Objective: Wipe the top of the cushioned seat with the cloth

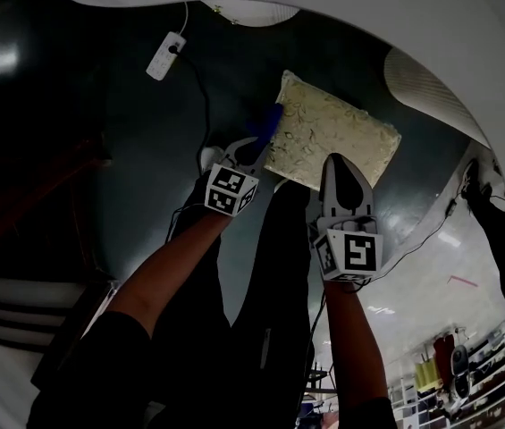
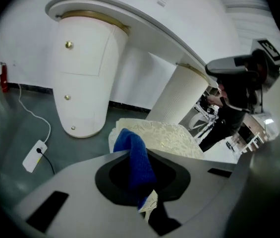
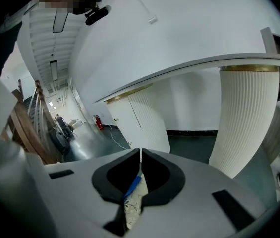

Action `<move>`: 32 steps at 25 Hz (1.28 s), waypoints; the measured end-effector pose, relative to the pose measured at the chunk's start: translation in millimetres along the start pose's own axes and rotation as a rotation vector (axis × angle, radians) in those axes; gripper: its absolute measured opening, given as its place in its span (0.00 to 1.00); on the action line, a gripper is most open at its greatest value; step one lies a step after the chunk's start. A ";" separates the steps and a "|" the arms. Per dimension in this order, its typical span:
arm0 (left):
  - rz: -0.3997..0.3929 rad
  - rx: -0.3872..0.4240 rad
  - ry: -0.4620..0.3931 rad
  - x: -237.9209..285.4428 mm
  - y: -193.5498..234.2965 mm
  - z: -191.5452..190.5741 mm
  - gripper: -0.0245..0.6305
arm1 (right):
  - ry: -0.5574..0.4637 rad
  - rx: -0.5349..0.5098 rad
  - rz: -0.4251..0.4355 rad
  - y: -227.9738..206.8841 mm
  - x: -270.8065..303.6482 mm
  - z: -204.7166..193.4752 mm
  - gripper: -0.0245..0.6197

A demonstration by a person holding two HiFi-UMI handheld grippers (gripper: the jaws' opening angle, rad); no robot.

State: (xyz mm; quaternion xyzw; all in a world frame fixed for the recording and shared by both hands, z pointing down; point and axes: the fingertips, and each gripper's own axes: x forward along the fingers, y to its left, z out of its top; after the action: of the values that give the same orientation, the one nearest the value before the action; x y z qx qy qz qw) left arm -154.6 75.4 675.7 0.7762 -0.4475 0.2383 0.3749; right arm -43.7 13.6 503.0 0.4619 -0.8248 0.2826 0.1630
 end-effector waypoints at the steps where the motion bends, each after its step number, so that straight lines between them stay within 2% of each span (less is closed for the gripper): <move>1: -0.021 0.034 0.020 6.9 -6.5 -4.5 0.10 | 0.005 -0.002 0.004 -2.0 -2.3 -1.6 0.10; 4: -0.079 0.133 0.099 24.2 -24.9 -21.0 0.10 | 0.017 -0.024 0.019 -6.4 -13.1 -5.2 0.10; 7: -0.099 0.188 0.163 34.2 -37.4 -39.9 0.10 | 0.019 -0.044 0.031 -12.7 -23.9 -5.0 0.10; 9: -0.086 0.184 0.167 37.5 -41.4 -48.4 0.10 | 0.018 -0.038 0.029 -20.0 -30.4 -5.2 0.10; 12: -0.063 0.138 0.120 39.8 -40.2 -45.1 0.10 | 0.013 -0.024 0.020 -29.4 -36.5 -7.9 0.10; 15: -0.080 0.115 0.113 42.9 -45.1 -43.7 0.10 | 0.005 0.009 0.007 -36.4 -41.6 -14.7 0.10; 24: -0.095 0.135 0.120 49.3 -61.9 -43.7 0.10 | -0.044 0.086 -0.008 -42.7 -45.2 -9.7 0.10; 32: -0.104 0.145 0.123 56.8 -82.1 -45.5 0.10 | -0.069 0.114 -0.054 -69.1 -55.7 -4.5 0.10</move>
State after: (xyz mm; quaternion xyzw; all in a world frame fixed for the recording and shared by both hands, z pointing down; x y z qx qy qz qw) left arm -56.9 108.4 713.0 0.8075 -0.3642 0.2974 0.3562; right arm 44.3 25.1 498.8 0.5018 -0.7997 0.3086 0.1155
